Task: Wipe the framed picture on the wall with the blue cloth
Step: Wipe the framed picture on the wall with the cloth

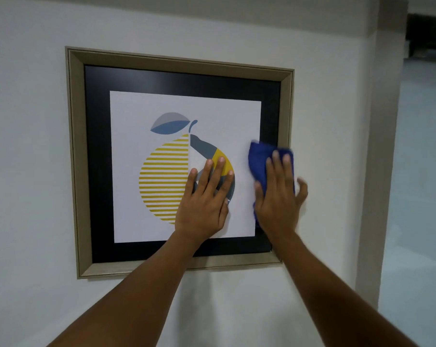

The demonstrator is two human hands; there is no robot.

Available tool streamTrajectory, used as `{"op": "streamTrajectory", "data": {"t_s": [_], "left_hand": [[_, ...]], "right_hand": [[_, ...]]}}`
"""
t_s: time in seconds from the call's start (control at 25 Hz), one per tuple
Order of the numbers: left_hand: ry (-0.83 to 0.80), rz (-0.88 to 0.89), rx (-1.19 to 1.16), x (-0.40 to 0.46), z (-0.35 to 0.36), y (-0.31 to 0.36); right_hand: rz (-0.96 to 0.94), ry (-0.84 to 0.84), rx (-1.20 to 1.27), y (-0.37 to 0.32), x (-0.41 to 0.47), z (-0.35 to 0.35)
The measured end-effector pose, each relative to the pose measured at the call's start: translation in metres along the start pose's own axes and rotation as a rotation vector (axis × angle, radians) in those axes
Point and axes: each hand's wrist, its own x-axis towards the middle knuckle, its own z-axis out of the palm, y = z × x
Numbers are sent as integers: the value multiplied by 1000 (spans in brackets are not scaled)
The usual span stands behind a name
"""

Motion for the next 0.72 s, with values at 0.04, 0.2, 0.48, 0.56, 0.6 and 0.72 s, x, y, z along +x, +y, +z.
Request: {"op": "streamTrajectory", "data": {"t_s": [0.04, 0.2, 0.48, 0.56, 0.6, 0.72], "left_hand": [[-3, -3, -2, -1, 0, 1], [-15, -12, -8, -1, 0, 2], [-42, 44, -52, -2, -2, -5], [-40, 47, -55, -4, 0, -6], [-33, 48, -37, -3, 1, -6], [1, 38, 1, -1, 1, -5]], "right_hand": [[5, -38, 4, 1, -33, 1], [115, -160, 129, -15, -95, 3], [456, -108, 385, -122, -92, 3], [456, -132, 394, -127, -92, 6], [396, -145, 358, -119, -92, 6], [186, -173, 170, -63, -93, 11]]}}
